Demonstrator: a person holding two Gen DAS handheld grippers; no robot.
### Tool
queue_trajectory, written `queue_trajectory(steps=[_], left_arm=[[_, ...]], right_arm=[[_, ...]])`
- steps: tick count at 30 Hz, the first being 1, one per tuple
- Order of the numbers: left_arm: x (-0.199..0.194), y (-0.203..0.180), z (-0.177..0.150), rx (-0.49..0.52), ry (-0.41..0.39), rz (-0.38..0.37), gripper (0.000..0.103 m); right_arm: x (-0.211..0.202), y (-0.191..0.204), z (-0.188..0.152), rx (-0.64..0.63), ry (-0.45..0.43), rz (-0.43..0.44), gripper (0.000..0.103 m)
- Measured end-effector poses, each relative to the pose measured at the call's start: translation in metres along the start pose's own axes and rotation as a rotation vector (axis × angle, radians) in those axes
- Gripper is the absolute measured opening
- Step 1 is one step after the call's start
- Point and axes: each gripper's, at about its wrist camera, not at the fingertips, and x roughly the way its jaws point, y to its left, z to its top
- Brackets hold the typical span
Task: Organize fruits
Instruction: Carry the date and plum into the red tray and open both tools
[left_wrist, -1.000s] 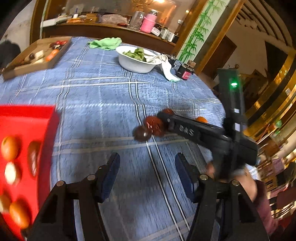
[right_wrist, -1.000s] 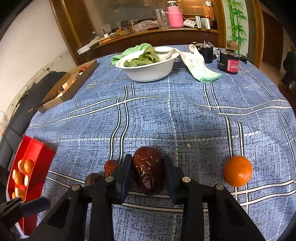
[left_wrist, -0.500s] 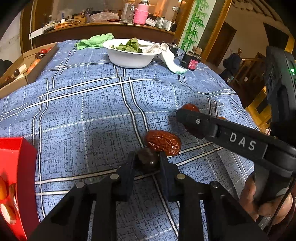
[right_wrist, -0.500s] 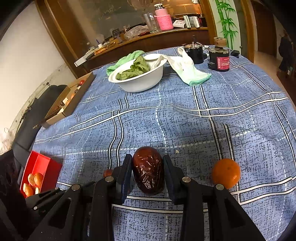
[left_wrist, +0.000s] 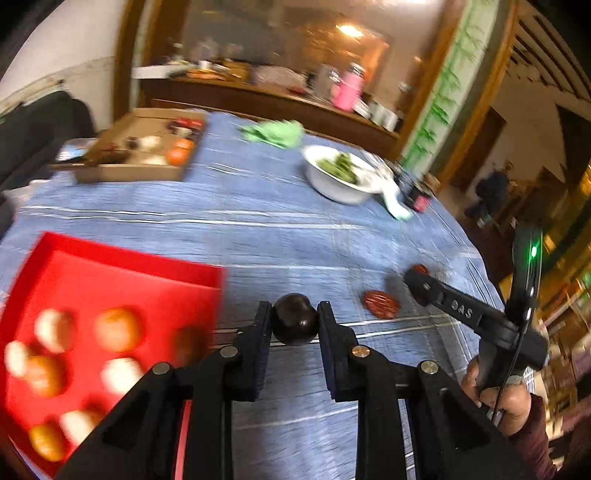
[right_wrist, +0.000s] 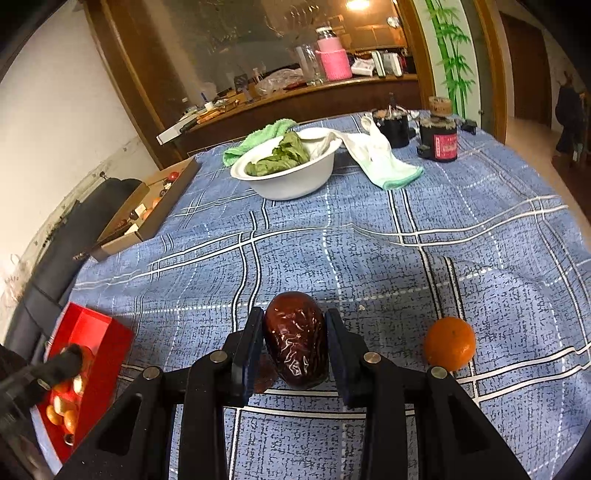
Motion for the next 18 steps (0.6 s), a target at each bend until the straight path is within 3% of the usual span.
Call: queue_trajectory(steps=[3,7,13,18], left_arm=[[-0.033,0.030,-0.005,-0.053,-0.063,0.023,0.023],[-0.055,0.062,-0.013,-0.103,-0.082,0.059,0.024],[-0.073,0.111,-0.029,-0.187,-0.106,0.076,0.024],[-0.082,0.149,-0.046,-0.278,-0.123,0.067,0.024]], right_arm=[[-0.002,0.011,-0.005,-0.039,-0.016,-0.027,0.036],[-0.006,0.026,-0.012,-0.079,-0.020,-0.055,0.036],[-0.035,0.072,-0.031,-0.113,0.002,0.052,0.036],[-0.050,0.145,-0.044,-0.185,0.047,0.212,0.036]])
